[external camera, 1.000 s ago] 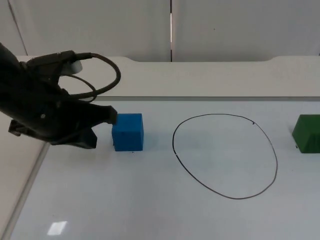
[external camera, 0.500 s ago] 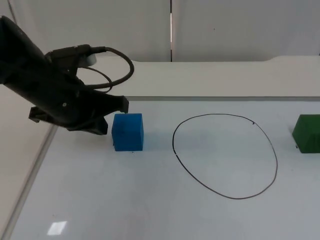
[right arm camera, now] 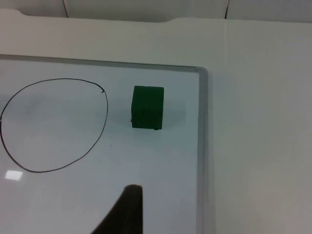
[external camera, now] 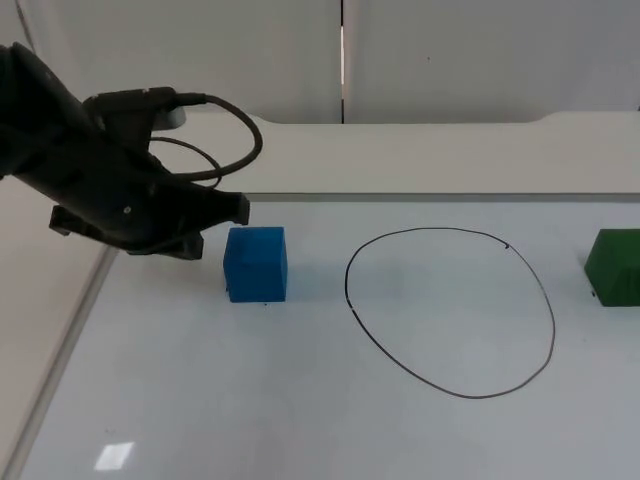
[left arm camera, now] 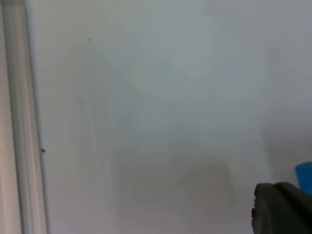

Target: Push the two cubes into the marked area.

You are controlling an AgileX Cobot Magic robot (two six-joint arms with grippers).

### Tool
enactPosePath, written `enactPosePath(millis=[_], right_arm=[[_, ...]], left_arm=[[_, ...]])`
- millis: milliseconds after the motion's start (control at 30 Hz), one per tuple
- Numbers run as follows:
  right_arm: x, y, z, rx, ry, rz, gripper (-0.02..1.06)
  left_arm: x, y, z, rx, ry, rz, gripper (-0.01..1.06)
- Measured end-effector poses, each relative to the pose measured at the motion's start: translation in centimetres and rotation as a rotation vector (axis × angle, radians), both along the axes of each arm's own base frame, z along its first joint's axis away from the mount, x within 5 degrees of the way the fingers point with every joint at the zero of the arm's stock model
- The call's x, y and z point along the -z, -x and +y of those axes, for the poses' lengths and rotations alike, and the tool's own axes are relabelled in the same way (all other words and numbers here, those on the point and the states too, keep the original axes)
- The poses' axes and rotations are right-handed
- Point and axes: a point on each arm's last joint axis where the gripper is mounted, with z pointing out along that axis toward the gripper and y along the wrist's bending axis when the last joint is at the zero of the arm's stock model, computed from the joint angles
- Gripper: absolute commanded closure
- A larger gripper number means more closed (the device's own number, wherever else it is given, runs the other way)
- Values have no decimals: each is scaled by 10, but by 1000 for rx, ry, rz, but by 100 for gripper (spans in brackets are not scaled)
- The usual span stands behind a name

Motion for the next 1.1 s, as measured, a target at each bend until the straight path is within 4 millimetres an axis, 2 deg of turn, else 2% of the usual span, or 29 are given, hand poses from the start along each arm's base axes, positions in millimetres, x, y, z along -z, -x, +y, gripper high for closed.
enactPosePath(millis=[167, 600, 867, 1100], right_arm=[[0, 0, 0, 0, 0, 0, -1], [0, 0, 0, 0, 0, 0, -1], [0, 0, 0, 0, 0, 0, -1], [0, 0, 0, 0, 0, 0, -1]], left_arm=[[14, 1, 0, -13, -3, 39, 105], [14, 2, -3, -53, 38, 61, 105], [14, 10, -24, -3, 47, 70, 105], [14, 13, -33, 3, 50, 64, 105]])
